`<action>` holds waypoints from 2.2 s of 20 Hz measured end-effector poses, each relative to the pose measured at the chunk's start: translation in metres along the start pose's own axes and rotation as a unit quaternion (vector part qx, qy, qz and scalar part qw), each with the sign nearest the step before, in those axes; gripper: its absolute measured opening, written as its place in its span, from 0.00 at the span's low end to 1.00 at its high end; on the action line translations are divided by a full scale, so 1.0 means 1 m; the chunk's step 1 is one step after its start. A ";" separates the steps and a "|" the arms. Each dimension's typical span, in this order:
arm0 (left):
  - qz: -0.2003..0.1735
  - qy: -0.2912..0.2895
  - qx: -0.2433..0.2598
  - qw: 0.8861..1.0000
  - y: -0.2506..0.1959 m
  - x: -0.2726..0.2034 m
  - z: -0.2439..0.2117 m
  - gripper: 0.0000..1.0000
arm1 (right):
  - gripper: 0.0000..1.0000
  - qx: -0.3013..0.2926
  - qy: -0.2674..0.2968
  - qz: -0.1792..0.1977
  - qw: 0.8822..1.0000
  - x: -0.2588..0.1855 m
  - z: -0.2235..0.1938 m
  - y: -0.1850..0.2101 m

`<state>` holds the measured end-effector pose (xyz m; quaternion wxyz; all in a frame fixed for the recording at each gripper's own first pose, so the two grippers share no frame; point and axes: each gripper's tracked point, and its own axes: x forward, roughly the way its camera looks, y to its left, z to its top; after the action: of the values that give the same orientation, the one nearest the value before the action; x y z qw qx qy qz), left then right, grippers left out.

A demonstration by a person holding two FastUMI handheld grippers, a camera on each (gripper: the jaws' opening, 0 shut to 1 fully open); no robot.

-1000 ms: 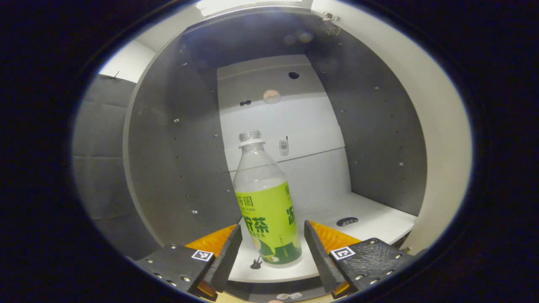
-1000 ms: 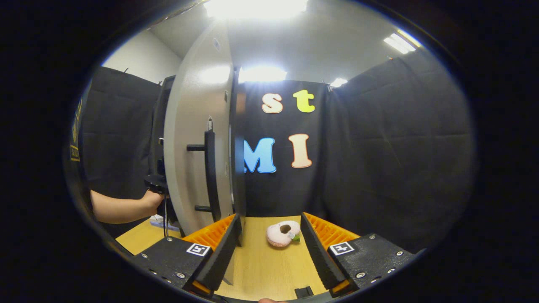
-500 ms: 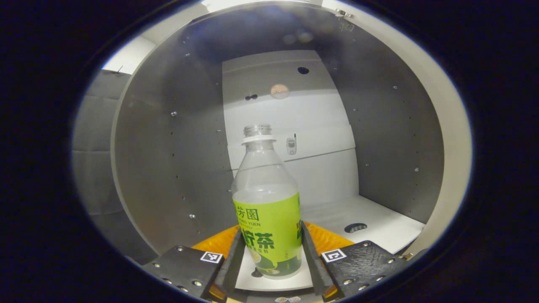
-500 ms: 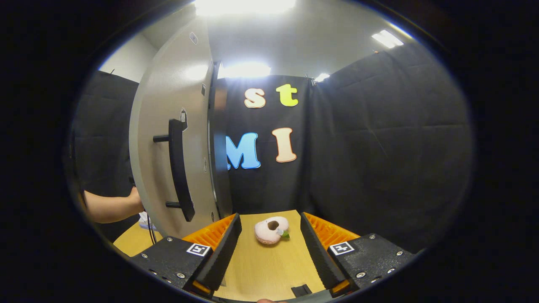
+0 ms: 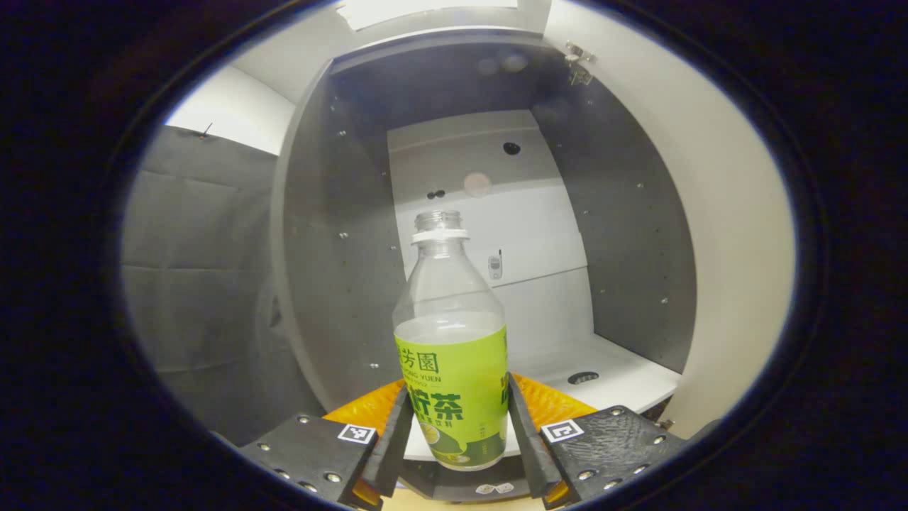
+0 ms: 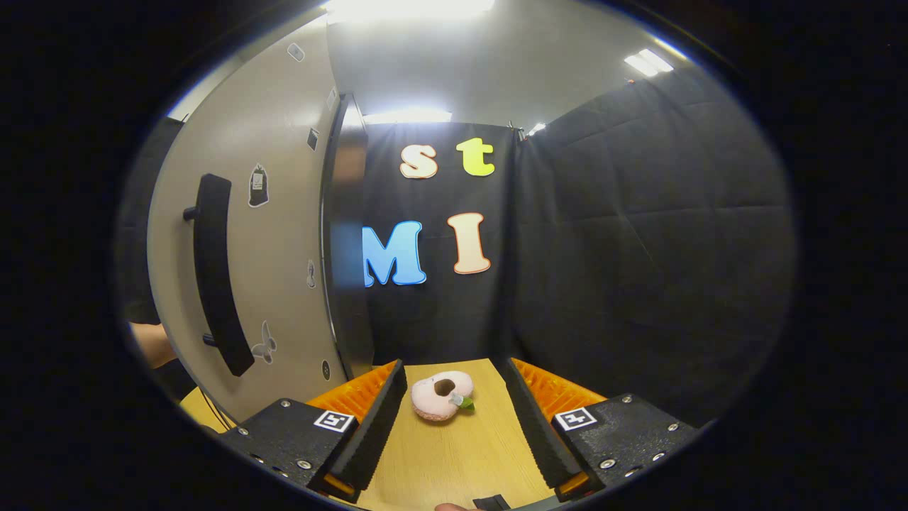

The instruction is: Open the cabinet door with the right hand, grasp the bottle in the cabinet with the left hand and place it on the coaster, then close the cabinet door with the right hand.

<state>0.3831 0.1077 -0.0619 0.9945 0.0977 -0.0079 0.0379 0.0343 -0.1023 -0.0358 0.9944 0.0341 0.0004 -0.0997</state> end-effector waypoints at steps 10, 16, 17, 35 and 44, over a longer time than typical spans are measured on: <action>0.046 -0.027 -0.004 0.999 0.051 -0.136 0.012 0.74 | 0.87 -0.048 0.020 -0.004 0.999 0.058 -0.024 0.017; 0.045 -0.024 -0.017 0.999 0.046 -0.221 -0.053 0.65 | 0.88 -0.086 0.060 -0.062 0.993 0.077 -0.062 0.014; 0.045 -0.021 -0.022 0.999 0.046 -0.233 -0.066 0.69 | 0.88 -0.077 0.056 -0.070 0.993 0.080 -0.064 0.016; 0.045 0.007 -0.020 0.999 0.024 -0.347 -0.313 0.69 | 0.95 -0.109 0.157 -0.134 0.972 0.095 -0.154 -0.006; 0.059 0.034 -0.049 0.996 0.026 -0.350 -0.364 0.70 | 0.95 -0.138 0.169 -0.116 0.969 0.104 -0.160 0.014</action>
<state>0.0357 0.1779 -0.4221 0.9937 0.0471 0.0187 0.0998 0.1398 -0.0986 -0.1949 0.9568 -0.0878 0.1860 -0.2057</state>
